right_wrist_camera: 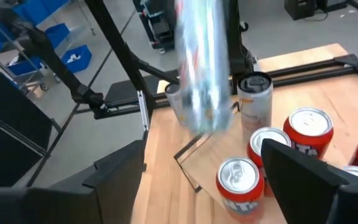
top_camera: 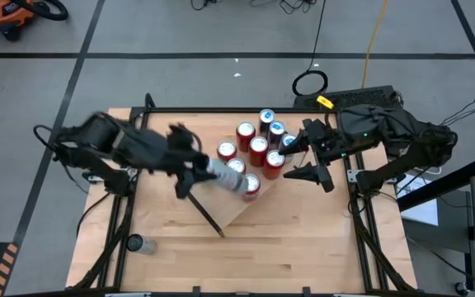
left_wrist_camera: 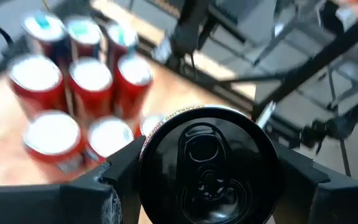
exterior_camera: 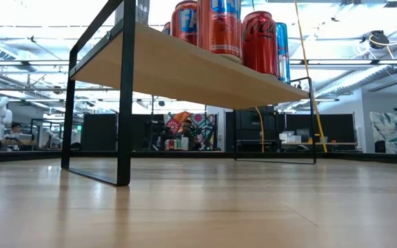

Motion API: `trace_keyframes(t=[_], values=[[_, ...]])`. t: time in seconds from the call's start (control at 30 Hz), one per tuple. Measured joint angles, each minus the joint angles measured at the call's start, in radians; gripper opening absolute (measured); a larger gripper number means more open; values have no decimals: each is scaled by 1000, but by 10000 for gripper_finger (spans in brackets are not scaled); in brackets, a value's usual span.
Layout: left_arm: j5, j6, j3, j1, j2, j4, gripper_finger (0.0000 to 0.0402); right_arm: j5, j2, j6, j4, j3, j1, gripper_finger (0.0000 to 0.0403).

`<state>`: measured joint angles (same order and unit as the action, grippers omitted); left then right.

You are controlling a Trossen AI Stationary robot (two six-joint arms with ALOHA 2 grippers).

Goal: Place canned beverage on shelf
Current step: Put the right white soda can on the shelf

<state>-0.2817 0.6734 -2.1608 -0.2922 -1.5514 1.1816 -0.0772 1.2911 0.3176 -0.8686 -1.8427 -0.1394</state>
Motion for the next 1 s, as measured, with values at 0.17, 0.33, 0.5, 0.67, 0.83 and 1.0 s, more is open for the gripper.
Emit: trace_keyframes(t=[0.17,0.33,0.5,0.67,0.83,1.0], values=[[10,-28,-196,46,-58,133,247,-1,0,2,-28,0,0,302],[127,72,-157,22,-60,225,247,-2,0,33,-70,0,0,302],[108,113,-157,-27,-87,266,247,-2,0,48,-74,0,0,302],[14,130,-158,-44,-116,349,247,2,1,54,-72,0,0,302],[-1,117,-157,-44,-169,384,247,2,2,58,-72,0,0,302],[-3,89,-157,-47,-215,387,247,2,2,64,-72,0,0,302]])
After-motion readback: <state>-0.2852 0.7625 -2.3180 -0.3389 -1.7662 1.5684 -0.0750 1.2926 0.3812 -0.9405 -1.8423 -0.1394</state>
